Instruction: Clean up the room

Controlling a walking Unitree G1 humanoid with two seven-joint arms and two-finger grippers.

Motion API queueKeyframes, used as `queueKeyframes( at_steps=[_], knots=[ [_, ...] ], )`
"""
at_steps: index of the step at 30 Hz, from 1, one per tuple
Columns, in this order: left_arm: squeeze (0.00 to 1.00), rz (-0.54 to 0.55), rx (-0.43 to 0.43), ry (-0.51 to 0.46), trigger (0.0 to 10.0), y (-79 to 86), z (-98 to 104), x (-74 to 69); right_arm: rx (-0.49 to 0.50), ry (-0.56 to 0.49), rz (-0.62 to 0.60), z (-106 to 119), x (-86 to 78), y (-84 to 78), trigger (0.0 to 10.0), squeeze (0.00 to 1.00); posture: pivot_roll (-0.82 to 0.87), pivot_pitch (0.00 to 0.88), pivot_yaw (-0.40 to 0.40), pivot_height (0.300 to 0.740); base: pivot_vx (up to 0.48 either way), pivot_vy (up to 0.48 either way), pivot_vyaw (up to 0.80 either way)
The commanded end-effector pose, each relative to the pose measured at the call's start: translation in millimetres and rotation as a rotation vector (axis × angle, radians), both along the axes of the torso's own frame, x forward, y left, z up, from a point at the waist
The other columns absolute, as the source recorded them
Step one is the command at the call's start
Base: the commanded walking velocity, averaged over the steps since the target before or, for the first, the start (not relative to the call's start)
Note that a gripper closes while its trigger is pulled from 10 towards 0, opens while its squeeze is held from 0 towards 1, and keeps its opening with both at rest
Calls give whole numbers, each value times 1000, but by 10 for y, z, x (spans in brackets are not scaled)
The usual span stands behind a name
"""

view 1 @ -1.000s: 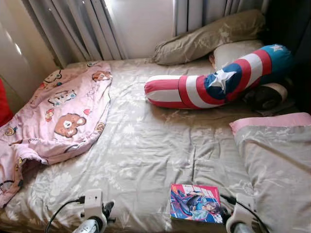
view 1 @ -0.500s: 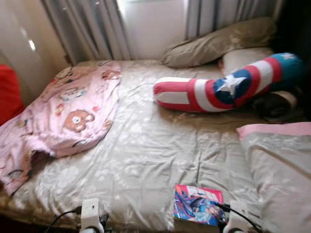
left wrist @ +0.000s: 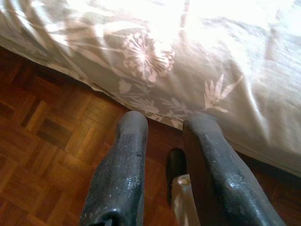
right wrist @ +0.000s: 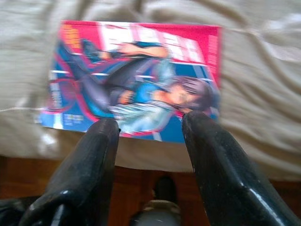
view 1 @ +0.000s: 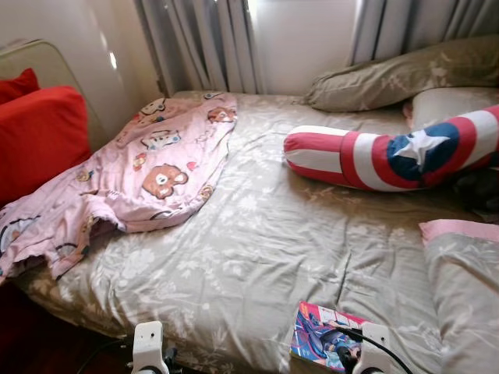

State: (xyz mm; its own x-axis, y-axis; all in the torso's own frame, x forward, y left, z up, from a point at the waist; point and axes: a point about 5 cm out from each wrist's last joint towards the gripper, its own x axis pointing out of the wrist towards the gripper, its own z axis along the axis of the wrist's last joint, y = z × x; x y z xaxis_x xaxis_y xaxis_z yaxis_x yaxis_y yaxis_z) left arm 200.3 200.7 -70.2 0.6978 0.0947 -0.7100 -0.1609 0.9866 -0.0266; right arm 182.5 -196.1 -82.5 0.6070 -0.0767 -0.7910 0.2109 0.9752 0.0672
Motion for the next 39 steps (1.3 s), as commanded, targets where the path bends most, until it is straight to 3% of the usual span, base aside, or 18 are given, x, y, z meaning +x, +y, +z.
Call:
queueKeyframes(
  at_steps=[1,32,33,34,39],
  knots=[
    [0,12,14,31,10000,47,-32,-64,11,11,3,-14,-14,35,10000,0,-4,0,69,740,0,330,0],
    [0,15,12,33,10000,47,-35,-71,12,12,7,-14,-15,36,10000,0,-3,0,69,740,0,330,0],
    [0,39,-13,49,10000,-15,-69,-111,-36,27,65,-5,-22,-55,10000,0,-29,0,-11,740,0,435,0],
    [0,63,-43,70,10000,-99,-111,-163,-99,49,138,13,-35,-188,10000,0,-36,0,-7,740,0,431,0],
    [0,52,-45,80,10000,-131,-126,-183,-124,65,131,25,-70,-327,10000,0,-34,0,-1,740,0,148,0]
  ],
)
